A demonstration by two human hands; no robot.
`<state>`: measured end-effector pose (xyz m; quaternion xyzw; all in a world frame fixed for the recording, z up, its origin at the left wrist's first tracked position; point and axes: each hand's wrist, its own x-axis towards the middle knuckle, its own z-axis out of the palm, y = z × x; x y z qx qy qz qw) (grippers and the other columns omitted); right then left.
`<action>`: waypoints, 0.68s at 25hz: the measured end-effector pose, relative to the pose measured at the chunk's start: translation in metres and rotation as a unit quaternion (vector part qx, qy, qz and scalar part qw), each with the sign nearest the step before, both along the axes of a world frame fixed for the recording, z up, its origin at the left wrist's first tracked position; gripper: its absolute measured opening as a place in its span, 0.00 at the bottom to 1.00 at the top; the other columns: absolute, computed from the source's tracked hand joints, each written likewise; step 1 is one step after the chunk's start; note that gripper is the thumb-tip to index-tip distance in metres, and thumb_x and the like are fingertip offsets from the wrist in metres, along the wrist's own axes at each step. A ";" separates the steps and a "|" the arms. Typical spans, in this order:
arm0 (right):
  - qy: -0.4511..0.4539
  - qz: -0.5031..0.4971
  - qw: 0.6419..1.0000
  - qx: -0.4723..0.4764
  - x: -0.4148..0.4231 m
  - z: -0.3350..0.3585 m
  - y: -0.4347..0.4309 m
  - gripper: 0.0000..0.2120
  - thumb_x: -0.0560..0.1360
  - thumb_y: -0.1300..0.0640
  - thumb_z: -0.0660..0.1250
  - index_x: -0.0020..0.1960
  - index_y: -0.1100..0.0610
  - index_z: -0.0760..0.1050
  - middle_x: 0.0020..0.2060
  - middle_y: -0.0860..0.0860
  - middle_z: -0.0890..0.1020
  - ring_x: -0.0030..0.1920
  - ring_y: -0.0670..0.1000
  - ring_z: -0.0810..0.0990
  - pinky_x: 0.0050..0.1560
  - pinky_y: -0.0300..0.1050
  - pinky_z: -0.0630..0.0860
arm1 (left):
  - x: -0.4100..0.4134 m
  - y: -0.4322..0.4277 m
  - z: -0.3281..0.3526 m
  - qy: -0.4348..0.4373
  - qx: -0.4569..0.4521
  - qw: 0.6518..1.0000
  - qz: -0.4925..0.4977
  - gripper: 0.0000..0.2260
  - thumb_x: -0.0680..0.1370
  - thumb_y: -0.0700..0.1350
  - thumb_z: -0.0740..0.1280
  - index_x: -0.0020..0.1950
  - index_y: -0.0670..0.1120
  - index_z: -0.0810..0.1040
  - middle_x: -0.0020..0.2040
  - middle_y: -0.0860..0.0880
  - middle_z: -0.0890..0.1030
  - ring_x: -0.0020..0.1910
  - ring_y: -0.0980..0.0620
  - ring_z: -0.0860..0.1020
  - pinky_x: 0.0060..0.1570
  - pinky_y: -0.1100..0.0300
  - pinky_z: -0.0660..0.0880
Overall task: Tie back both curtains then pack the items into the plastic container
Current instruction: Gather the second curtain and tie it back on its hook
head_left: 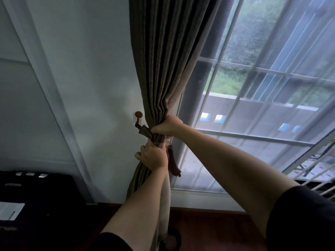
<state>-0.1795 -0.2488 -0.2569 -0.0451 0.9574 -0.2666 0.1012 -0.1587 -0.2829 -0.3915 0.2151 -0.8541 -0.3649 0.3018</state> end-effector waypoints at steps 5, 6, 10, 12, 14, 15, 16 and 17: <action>-0.121 0.020 0.971 -0.204 -0.007 -0.019 0.054 0.11 0.71 0.75 0.56 0.42 0.64 0.75 0.35 0.54 0.76 0.36 0.48 0.71 0.33 0.35 0.66 | 0.002 -0.009 0.001 0.009 -0.014 0.999 -0.039 0.18 0.66 0.52 0.72 0.26 0.41 0.72 0.19 0.45 0.71 0.19 0.48 0.69 0.35 0.57 0.62; -0.072 -0.012 0.980 -0.186 -0.009 -0.032 0.067 0.13 0.72 0.74 0.56 0.50 0.64 0.76 0.41 0.54 0.80 0.41 0.49 0.75 0.37 0.35 0.70 | 0.003 -0.010 0.003 0.011 -0.013 0.999 -0.039 0.17 0.65 0.50 0.75 0.27 0.41 0.72 0.19 0.44 0.71 0.19 0.47 0.70 0.36 0.57 0.62; 0.040 0.016 0.999 0.032 -0.014 -0.096 0.084 0.19 0.76 0.65 0.56 0.65 0.58 0.73 0.61 0.56 0.78 0.61 0.57 0.77 0.61 0.46 0.72 | 0.003 -0.017 0.000 -0.031 0.023 0.997 -0.059 0.14 0.70 0.49 0.73 0.37 0.38 0.78 0.29 0.39 0.79 0.31 0.41 0.77 0.42 0.55 0.57; 0.041 0.019 0.999 -0.008 -0.014 -0.107 0.072 0.20 0.77 0.64 0.56 0.68 0.56 0.70 0.65 0.56 0.75 0.63 0.57 0.74 0.62 0.45 0.69 | 0.004 -0.025 -0.002 -0.035 0.026 0.998 -0.051 0.14 0.73 0.51 0.70 0.41 0.39 0.79 0.34 0.39 0.80 0.36 0.40 0.77 0.43 0.56 0.55; 0.013 0.042 0.998 -0.054 -0.016 -0.112 0.059 0.22 0.77 0.62 0.60 0.70 0.55 0.66 0.67 0.56 0.72 0.66 0.56 0.71 0.61 0.43 0.68 | 0.005 -0.032 -0.003 -0.032 0.016 0.998 -0.049 0.15 0.74 0.53 0.69 0.43 0.40 0.79 0.36 0.40 0.81 0.38 0.40 0.78 0.43 0.56 0.56; -0.017 0.058 0.995 -0.075 -0.018 -0.114 0.054 0.23 0.76 0.62 0.62 0.70 0.55 0.66 0.67 0.55 0.72 0.67 0.55 0.71 0.60 0.42 0.68 | 0.006 -0.036 -0.004 -0.033 0.012 0.998 -0.051 0.16 0.74 0.54 0.69 0.43 0.40 0.79 0.37 0.40 0.81 0.38 0.41 0.78 0.43 0.56 0.57; -0.044 0.070 0.992 -0.093 -0.019 -0.115 0.050 0.24 0.75 0.62 0.64 0.70 0.55 0.66 0.65 0.54 0.73 0.66 0.55 0.72 0.58 0.41 0.70 | 0.007 -0.039 -0.004 -0.034 0.008 0.998 -0.052 0.16 0.74 0.54 0.69 0.43 0.40 0.79 0.37 0.41 0.82 0.39 0.41 0.78 0.43 0.56 0.57; -0.065 0.072 0.990 -0.104 -0.021 -0.116 0.049 0.24 0.73 0.64 0.65 0.68 0.55 0.67 0.63 0.53 0.75 0.64 0.54 0.73 0.56 0.40 0.71 | 0.007 -0.041 -0.005 -0.035 0.004 0.998 -0.053 0.16 0.74 0.55 0.68 0.43 0.41 0.79 0.37 0.41 0.82 0.39 0.41 0.78 0.44 0.56 0.57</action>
